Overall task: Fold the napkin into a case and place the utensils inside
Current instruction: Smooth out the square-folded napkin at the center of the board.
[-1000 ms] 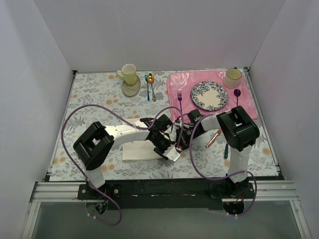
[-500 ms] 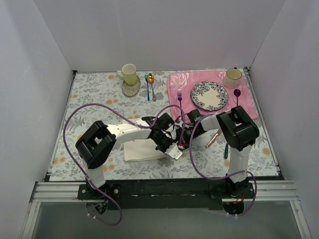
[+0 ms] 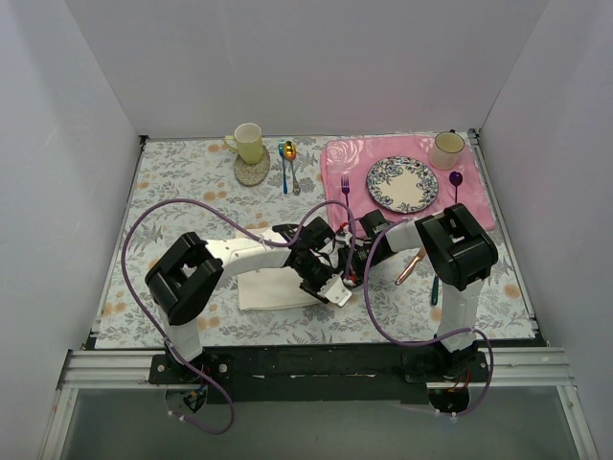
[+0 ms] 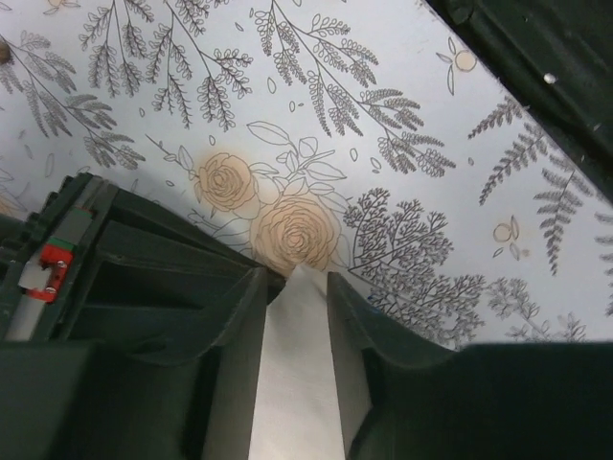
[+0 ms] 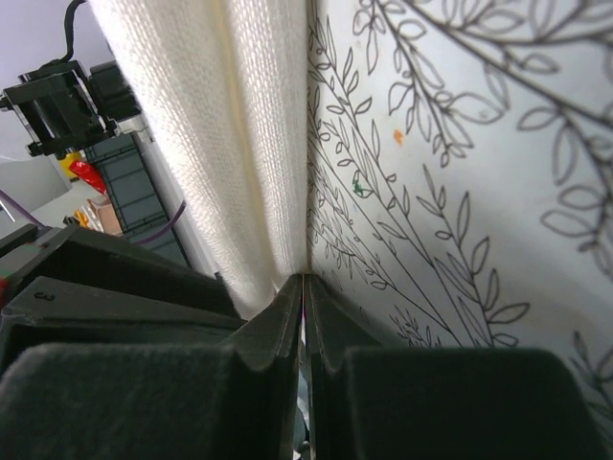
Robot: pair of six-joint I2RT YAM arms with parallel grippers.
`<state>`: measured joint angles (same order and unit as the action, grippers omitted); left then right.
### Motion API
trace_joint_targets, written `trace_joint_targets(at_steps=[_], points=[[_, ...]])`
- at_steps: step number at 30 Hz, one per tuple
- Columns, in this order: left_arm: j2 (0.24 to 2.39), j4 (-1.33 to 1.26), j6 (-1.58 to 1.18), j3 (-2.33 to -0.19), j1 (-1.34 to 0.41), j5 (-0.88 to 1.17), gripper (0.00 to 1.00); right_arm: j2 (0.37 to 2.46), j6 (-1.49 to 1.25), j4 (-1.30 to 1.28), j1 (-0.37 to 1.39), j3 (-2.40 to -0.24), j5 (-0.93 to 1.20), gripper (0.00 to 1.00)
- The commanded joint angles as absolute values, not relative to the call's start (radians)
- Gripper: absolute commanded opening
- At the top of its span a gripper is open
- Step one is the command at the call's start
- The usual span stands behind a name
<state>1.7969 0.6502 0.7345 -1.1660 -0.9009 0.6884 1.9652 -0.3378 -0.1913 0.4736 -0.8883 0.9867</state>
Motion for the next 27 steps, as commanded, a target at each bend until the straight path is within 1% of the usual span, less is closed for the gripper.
trace_joint_targets(at_steps=[1,3,4,5,6,7,8,10,11,12,13,14,15,16,17,18,19,20,21,22,23,24,26,27], points=[[1.743,0.623,0.675,-1.141,-0.902,0.716,0.39,1.97,-0.302,-0.244,0.479,-0.91,0.862,0.13],[1.711,0.655,0.648,-1.14,-0.876,0.735,0.45,1.927,-0.275,-0.277,0.476,-0.916,0.856,0.16],[1.662,0.663,0.632,-1.135,-0.865,0.756,0.49,1.908,-0.264,-0.294,0.472,-0.928,0.854,0.17],[1.635,0.676,0.62,-1.123,-0.853,0.768,0.51,1.892,-0.241,-0.317,0.465,-0.943,0.853,0.17],[1.599,0.702,0.588,-1.115,-0.819,0.784,0.52,1.86,-0.22,-0.351,0.462,-0.957,0.842,0.19],[1.563,0.713,0.565,-1.108,-0.798,0.825,0.56,1.839,-0.169,-0.411,0.457,-0.971,0.838,0.2],[1.49,0.722,0.539,-1.098,-0.77,0.844,0.57,1.823,-0.143,-0.446,0.446,-1.006,0.831,0.22],[1.428,0.758,0.433,-1.088,-0.677,0.883,0.6,1.773,-0.05,-0.545,0.431,-1.047,0.81,0.26],[1.366,0.764,0.386,-1.088,-0.642,0.909,0.73,1.737,-0.023,-0.572,0.417,-1.087,0.805,0.29],[1.338,0.75,0.335,-1.083,-0.561,0.923,0.81,1.718,-0.005,-0.592,0.413,-1.115,0.787,0.35],[1.304,0.72,0.19,-1.08,-0.517,0.931,0.88,1.697,0.036,-0.604,0.408,-1.139,0.775,0.38],[1.274,0.681,0.111,-1.074,-0.47,0.954,0.98,1.677,0.079,-0.604,0.407,-1.166,0.759,0.43],[1.219,0.582,0.025,-1.066,-0.381,0.96,0.98,1.642,0.098,-0.595,0.407,-1.233,0.732,0.59],[1.195,0.531,-0.079,-1.057,-0.338,0.966,0.98,1.626,0.11,-0.577,0.405,-1.262,0.724,0.66],[1.175,0.479,-0.25,-1.051,-0.3,0.983,0.98,1.605,0.118,-0.521,0.406,-1.296,0.716,0.74],[1.142,0.351,-0.372,-1.045,-0.241,0.971,0.98,1.598,0.123,-0.488,0.407,-1.349,0.703,0.93],[1.129,0.266,-0.505,-1.023,-0.233,0.903,0.98,1.595,0.129,-0.457,0.405,-1.382,0.706,0.99],[1.123,0.203,-0.734,-1.023,-0.233,0.817,0.98,1.594,0.136,-0.422,0.405,-1.402,0.712,0.99],[1.126,0.166,-0.806,-1.031,-0.229,0.699,0.98,1.592,0.143,-0.326,0.405,-1.414,0.747,0.99],[1.152,0.158,-0.872,-1.045,-0.229,0.662,0.98,1.589,0.126,-0.251,0.406,-1.405,0.758,0.99],[1.173,0.156,-0.931,-1.066,-0.227,0.657,0.98,1.589,0.073,-0.159,0.405,-1.382,0.75,0.99],[1.196,0.158,-0.996,-1.078,-0.222,0.698,0.98,1.592,-0.039,-0.011,0.405,-1.358,0.77,0.99],[1.268,0.15,-1.061,-1.085,-0.215,0.77,0.98,1.621,-0.124,0.079,0.407,-1.324,0.83,0.99],[1.294,0.126,-1.101,-1.071,-0.201,0.832,0.98,1.682,-0.187,0.128,0.407,-1.328,0.91,0.99]])
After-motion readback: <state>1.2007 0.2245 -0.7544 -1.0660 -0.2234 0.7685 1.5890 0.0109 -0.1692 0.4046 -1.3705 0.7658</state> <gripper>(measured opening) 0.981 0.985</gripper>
